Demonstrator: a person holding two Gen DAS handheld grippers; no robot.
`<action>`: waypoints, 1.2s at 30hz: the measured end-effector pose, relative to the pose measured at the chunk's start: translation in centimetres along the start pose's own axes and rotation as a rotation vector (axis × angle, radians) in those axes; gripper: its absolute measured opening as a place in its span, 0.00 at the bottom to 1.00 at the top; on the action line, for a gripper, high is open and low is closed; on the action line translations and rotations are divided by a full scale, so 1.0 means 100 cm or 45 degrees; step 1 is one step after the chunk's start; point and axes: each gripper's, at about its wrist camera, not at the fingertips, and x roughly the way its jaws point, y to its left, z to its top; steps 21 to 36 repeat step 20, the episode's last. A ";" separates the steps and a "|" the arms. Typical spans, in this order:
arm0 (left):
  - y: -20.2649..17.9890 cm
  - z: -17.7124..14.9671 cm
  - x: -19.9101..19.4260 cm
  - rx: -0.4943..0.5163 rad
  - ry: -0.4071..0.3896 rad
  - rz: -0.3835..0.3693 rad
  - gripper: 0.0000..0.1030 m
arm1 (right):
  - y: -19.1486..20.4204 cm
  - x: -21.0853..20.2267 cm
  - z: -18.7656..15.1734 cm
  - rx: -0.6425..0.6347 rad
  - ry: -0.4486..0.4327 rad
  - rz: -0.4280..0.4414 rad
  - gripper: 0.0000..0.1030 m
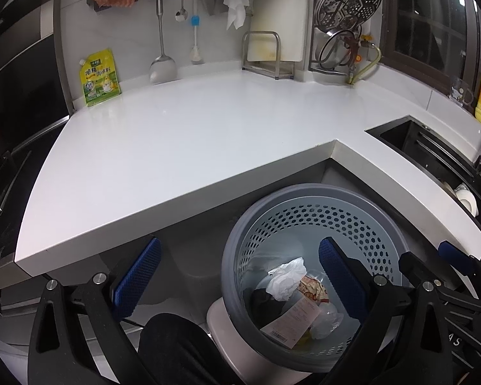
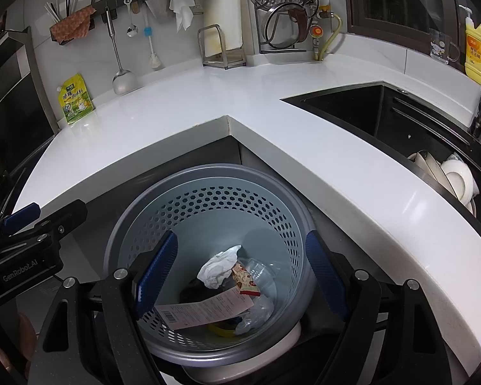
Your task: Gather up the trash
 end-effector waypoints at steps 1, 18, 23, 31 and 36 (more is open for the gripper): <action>0.000 0.000 0.000 0.000 0.002 -0.002 0.94 | 0.000 0.000 0.000 0.001 0.000 0.000 0.76; -0.003 -0.002 0.003 -0.004 0.012 0.018 0.94 | 0.001 0.003 0.001 -0.013 0.007 0.010 0.76; -0.003 -0.002 0.003 -0.003 0.011 0.020 0.94 | 0.001 0.003 0.001 -0.011 0.006 0.011 0.76; -0.003 -0.002 0.003 -0.003 0.011 0.020 0.94 | 0.001 0.003 0.001 -0.011 0.006 0.011 0.76; -0.003 -0.002 0.003 -0.003 0.011 0.020 0.94 | 0.001 0.003 0.001 -0.011 0.006 0.011 0.76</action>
